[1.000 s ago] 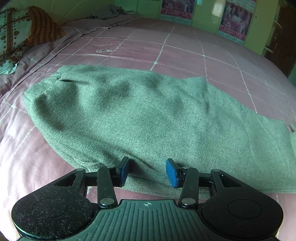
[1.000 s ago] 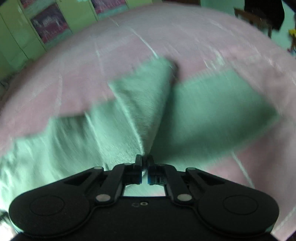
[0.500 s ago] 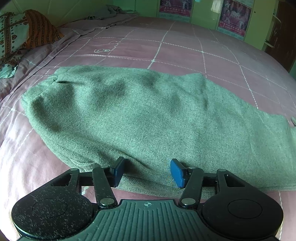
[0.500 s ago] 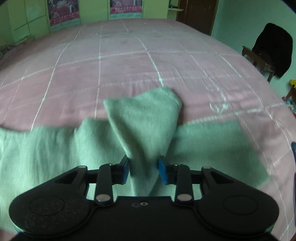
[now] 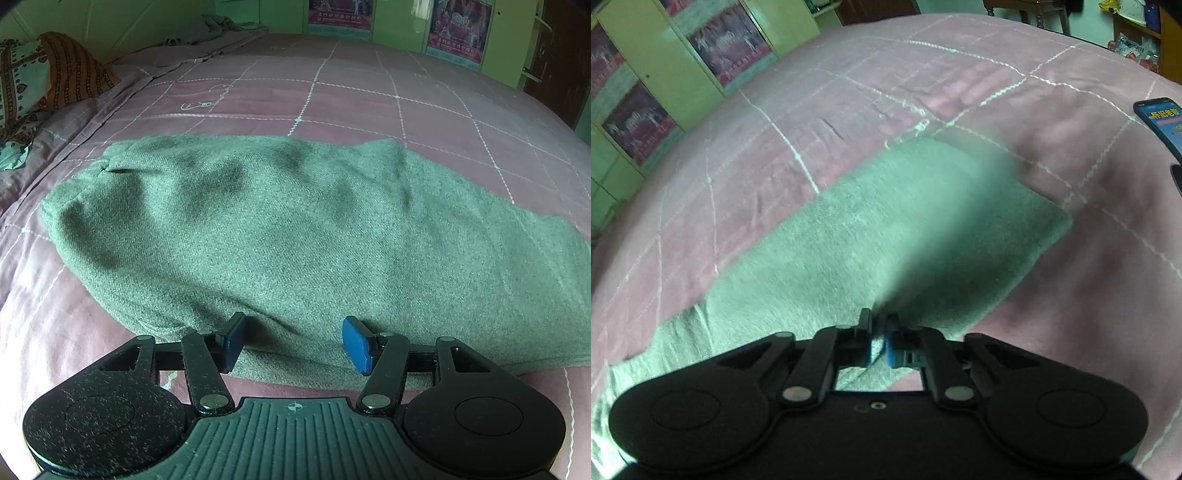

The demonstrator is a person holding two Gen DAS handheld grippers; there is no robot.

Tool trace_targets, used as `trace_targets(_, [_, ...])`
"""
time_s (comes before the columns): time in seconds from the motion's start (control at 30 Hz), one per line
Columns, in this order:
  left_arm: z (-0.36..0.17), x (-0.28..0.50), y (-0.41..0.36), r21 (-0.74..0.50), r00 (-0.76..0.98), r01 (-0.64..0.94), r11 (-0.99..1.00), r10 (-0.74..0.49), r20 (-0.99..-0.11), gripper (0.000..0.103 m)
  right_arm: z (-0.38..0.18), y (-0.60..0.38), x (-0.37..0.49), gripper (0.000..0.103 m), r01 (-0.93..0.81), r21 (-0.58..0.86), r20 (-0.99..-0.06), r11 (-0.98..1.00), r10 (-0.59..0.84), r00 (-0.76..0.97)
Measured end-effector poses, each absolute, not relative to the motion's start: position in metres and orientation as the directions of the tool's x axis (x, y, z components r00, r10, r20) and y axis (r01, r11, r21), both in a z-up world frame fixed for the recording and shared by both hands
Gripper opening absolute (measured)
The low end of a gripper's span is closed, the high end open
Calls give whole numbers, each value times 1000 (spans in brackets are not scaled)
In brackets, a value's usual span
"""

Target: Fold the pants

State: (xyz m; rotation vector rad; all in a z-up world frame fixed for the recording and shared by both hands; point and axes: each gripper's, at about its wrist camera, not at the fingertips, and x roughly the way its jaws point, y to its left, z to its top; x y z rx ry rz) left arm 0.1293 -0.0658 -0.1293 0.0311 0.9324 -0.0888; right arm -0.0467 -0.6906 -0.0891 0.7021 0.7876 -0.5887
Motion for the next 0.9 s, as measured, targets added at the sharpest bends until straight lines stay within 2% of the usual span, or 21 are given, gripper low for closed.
trace_targets(0.1, [-129,128,-67,-7,593,88,996,-58,-803,58,-82,-699,-52,20,724,364,-778,586,-237,582])
trace_targets(0.17, [-129,128,-68,0,594,91,996,-55,-803,58,-81,-708,-53,20,742,363,-778,563,-255,574])
trace_targets(0.27, [-130,127,-69,11,596,98,995,-49,-802,59,-81,-720,-60,15,768,346,-774,539,-298,558])
trace_targets(0.33, [-130,127,-70,15,596,100,995,-48,-801,61,-77,-724,-66,7,773,331,-766,542,-325,555])
trace_targets(0.5, [-130,126,-72,21,599,106,994,-47,-799,63,-65,-710,-75,4,708,298,-725,640,-330,604])
trace_targets(0.67, [-130,125,-71,21,599,120,993,-56,-799,63,-77,-714,-99,4,724,339,-744,601,-300,598])
trace_targets(0.87, [-126,124,-73,41,596,151,988,-58,-801,63,-81,-714,-83,7,733,136,-763,667,-401,507])
trace_targets(0.9, [-123,122,-73,45,598,155,987,-57,-799,63,-77,-714,-82,13,737,135,-761,662,-407,505])
